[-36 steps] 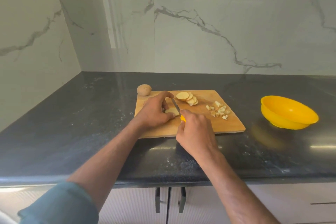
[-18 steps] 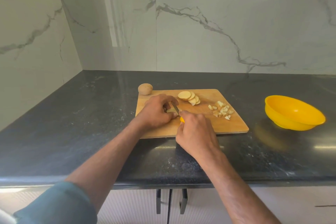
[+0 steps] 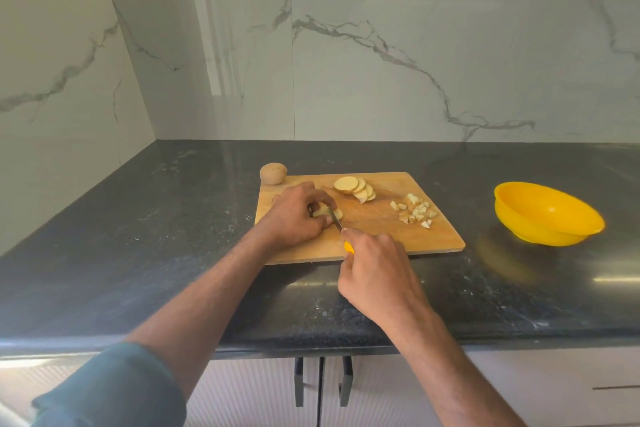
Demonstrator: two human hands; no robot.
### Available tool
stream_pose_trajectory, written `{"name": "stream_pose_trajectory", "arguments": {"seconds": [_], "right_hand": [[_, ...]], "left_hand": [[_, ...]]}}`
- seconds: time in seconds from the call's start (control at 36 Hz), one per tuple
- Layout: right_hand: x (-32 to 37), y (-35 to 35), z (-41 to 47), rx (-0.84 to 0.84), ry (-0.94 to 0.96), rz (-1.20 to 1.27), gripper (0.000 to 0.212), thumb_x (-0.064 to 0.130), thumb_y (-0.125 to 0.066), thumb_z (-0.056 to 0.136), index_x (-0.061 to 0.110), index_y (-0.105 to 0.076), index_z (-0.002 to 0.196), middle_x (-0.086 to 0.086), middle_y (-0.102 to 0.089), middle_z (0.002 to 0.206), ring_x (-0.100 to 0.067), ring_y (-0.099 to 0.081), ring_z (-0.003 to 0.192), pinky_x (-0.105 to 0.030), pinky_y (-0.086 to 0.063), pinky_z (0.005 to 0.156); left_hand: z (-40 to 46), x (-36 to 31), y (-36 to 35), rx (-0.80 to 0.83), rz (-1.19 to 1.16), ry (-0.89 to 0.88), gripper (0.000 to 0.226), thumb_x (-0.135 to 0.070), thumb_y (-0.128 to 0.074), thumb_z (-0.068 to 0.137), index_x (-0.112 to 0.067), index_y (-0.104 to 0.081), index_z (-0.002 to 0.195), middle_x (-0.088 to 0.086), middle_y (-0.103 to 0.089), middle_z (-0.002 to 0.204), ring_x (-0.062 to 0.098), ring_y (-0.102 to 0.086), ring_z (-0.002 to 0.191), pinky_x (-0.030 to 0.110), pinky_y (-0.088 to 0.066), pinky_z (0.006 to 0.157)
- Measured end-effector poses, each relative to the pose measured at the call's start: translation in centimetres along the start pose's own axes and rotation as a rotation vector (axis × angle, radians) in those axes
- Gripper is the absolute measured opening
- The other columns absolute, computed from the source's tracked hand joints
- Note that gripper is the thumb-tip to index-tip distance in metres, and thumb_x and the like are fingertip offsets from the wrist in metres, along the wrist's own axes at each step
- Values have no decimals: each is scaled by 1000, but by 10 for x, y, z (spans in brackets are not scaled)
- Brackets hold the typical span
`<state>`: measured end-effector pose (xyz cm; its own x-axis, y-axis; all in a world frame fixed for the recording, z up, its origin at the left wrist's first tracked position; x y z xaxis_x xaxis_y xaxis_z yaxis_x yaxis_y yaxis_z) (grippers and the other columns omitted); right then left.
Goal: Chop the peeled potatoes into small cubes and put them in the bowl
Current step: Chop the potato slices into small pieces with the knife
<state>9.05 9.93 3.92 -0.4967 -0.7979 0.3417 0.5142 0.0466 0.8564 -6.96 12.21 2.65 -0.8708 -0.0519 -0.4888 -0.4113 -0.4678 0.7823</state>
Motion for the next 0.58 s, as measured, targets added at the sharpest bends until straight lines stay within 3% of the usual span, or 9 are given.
{"name": "stream_pose_trajectory", "arguments": {"seconds": [0.11, 0.19, 0.33, 0.42, 0.5, 0.58], "right_hand": [[-1, 3, -10, 21, 19, -24, 39, 11, -55, 92, 14, -62, 130, -3, -71, 93, -15, -58, 75, -22, -48, 67], [-4, 9, -14, 21, 13, 5, 43, 14, -55, 93, 18, -60, 135, -2, -72, 101, -17, -64, 86, -22, -52, 70], [-16, 20, -11, 11, 4, 8, 41, 17, -55, 93, 25, -63, 132, -2, -73, 106, -20, -64, 90, -22, -52, 68], [-19, 28, -11, -17, -3, 10, 40, 16, -57, 91, 23, -66, 129, 1, -74, 107, -18, -65, 91, -22, -55, 75], [-19, 34, -5, -92, -11, 37, 36, 12, -59, 88, 18, -69, 122, 2, -74, 94, -14, -63, 76, -14, -47, 67], [-13, 26, 5, -123, -7, 29, 34, 12, -58, 90, 16, -67, 122, -1, -73, 93, -12, -52, 71, -7, -32, 54]], "left_hand": [[-1, -2, 0, 0, 1, -6, 20, -26, -77, 86, -29, -76, 106, -9, -56, 88, 7, -52, 77, 41, -52, 79], [-1, 0, 0, -7, -5, 2, 19, -29, -78, 86, -30, -75, 105, -11, -54, 87, 7, -51, 77, 39, -51, 80], [-2, 1, 0, 8, -21, 13, 18, -31, -78, 87, -33, -73, 104, -12, -55, 91, 7, -52, 80, 34, -50, 79], [-2, 4, 0, 1, -55, 23, 21, -29, -78, 86, -33, -70, 104, -12, -59, 93, 8, -55, 83, 32, -51, 77], [-1, 7, 3, -14, -113, 43, 27, -25, -81, 82, -26, -68, 106, -11, -62, 91, 9, -58, 83, 27, -50, 73], [-2, 12, 6, -23, -169, 86, 35, -22, -84, 79, -19, -64, 107, 1, -64, 88, 14, -59, 79, 28, -53, 72]]}}
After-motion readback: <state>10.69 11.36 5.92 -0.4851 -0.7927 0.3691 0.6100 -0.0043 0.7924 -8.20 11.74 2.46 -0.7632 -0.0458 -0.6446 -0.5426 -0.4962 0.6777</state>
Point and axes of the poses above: each hand's wrist, its own z-axis towards the middle knuckle, its own y-axis out of the back of the hand, x = y × z, the point moved 10 cm from there along z, towards the middle knuckle
